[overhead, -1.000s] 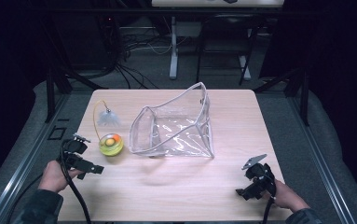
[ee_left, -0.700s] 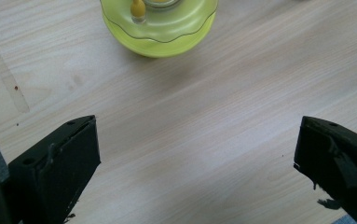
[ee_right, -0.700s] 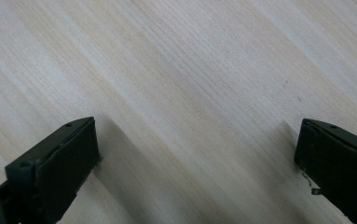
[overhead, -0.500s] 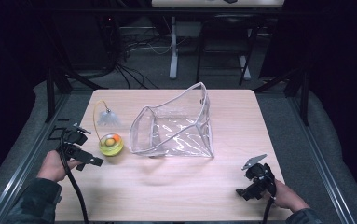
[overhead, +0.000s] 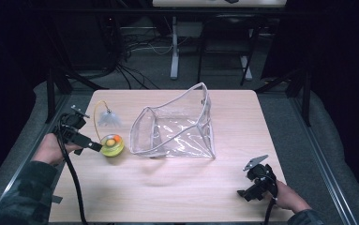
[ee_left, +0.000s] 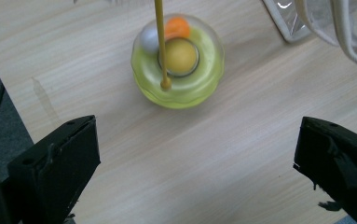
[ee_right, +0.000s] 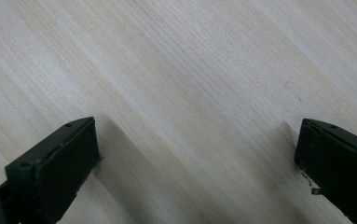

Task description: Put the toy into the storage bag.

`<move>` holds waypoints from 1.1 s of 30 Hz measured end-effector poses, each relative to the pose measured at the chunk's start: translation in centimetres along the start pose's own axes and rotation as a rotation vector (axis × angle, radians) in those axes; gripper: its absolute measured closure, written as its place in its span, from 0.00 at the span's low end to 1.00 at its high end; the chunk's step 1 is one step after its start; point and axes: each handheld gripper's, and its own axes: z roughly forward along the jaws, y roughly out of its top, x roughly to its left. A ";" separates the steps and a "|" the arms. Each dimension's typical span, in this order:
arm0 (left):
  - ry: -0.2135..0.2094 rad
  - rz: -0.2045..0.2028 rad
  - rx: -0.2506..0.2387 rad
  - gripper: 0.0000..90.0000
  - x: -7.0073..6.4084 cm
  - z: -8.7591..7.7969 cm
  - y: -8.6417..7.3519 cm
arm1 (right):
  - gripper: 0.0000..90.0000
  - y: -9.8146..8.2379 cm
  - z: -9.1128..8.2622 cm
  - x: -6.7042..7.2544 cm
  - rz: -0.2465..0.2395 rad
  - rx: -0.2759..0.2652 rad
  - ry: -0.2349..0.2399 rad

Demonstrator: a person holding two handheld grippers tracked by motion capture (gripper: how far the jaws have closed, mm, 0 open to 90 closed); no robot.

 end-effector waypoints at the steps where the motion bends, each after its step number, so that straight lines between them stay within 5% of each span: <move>1: 0.000 0.000 0.000 0.00 0.0 0.0 0.0 | 0.00 0.0 0.0 0.0 0.000 0.001 -0.001; 5: 0.024 0.011 -0.022 0.00 0.1 -0.5 1.4 | 0.00 -0.1 0.1 0.1 0.018 -0.021 0.000; 16: 0.035 0.071 0.030 0.09 0.4 -1.8 4.7 | 0.00 -0.1 0.1 0.1 0.016 -0.020 0.000; 22: 0.056 0.080 0.054 0.40 0.8 -2.5 6.4 | 0.00 0.0 0.0 0.0 0.000 -0.005 -0.001; 33: 0.062 0.078 0.098 0.61 1.6 -2.1 8.2 | 0.00 -0.1 0.0 0.0 0.001 -0.010 0.001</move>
